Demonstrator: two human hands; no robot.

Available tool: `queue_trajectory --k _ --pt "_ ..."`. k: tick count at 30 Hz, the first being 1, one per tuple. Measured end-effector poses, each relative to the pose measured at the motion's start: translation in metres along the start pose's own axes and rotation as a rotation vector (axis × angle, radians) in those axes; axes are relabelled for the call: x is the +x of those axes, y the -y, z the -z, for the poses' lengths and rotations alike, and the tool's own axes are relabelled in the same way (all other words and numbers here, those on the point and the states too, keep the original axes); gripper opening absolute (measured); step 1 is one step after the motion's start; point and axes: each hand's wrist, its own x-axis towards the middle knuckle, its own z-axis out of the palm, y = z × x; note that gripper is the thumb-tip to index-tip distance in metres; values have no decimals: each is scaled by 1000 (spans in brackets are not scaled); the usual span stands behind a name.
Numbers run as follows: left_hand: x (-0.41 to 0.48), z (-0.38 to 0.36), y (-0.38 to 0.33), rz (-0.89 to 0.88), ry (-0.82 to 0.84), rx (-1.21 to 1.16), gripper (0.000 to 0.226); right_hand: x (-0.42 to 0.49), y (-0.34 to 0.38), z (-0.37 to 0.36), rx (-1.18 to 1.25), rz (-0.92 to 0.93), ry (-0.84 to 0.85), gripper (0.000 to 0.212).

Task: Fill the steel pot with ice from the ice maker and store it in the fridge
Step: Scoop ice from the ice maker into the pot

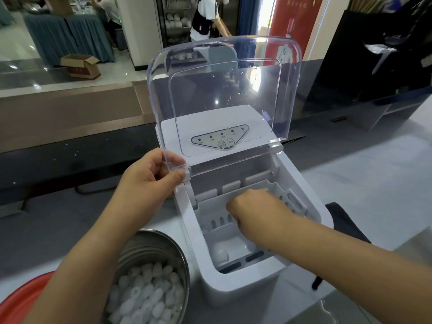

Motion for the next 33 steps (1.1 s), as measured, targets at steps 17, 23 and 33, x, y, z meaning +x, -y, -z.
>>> queue_trajectory --k 17,23,33 --pt "0 0 3 -4 -1 -36 9 -1 -27 20 492 -124 58 17" --pt "-3 2 5 2 13 -63 12 -16 -26 42 587 -204 -43 22" --pt "-22 28 14 10 39 -108 18 -44 15 81 671 -270 -126 15"
